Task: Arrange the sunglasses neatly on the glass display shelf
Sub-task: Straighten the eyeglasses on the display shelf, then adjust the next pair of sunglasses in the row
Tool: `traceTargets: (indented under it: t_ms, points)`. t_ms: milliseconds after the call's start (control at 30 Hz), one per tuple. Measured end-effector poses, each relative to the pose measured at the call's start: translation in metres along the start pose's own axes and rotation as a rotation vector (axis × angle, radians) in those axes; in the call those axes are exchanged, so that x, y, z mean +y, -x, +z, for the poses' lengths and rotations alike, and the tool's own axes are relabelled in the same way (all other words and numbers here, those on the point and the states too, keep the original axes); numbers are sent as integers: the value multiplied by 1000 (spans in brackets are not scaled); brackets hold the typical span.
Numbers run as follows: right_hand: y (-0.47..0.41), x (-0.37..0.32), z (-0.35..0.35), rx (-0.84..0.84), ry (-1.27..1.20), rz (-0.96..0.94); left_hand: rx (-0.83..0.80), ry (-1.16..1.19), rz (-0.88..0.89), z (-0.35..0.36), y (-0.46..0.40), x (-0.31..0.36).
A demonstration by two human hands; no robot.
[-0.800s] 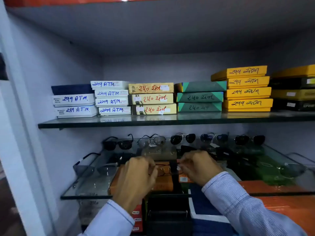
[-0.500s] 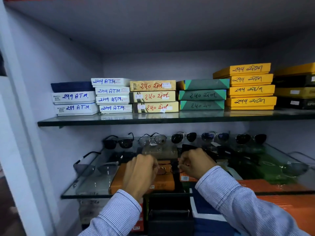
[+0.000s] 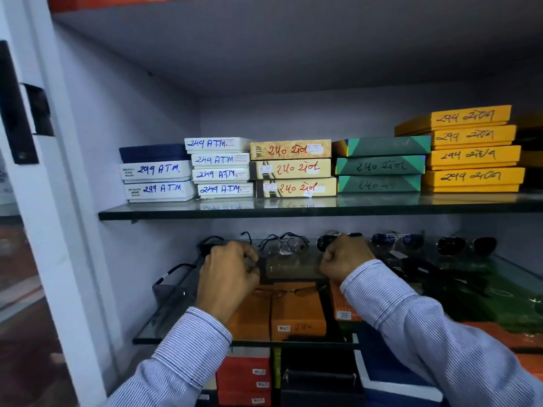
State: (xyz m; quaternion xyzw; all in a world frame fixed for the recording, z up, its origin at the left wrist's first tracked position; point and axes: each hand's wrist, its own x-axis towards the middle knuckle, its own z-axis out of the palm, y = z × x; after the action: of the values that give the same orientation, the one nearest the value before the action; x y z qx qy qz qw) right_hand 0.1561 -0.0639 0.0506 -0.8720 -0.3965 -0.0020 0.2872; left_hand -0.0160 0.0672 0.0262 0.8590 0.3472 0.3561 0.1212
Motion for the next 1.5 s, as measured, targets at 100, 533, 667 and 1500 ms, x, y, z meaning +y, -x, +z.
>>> traceTargets:
  t_ms: [100,533,667,1500]
  points:
    - [-10,4,2,-58,-40,81,-67,-38,-35,5,-10,-3]
    - [-20,3,12,-258,-140,261,-247,-220,-59,24,-46,-10]
    - [-16,-2,11,-268,-186,274,-251,-263,-40,24,-47,-11]
    - [-6,102,-25,-20,335,43,-64,111,265,51,-1,100]
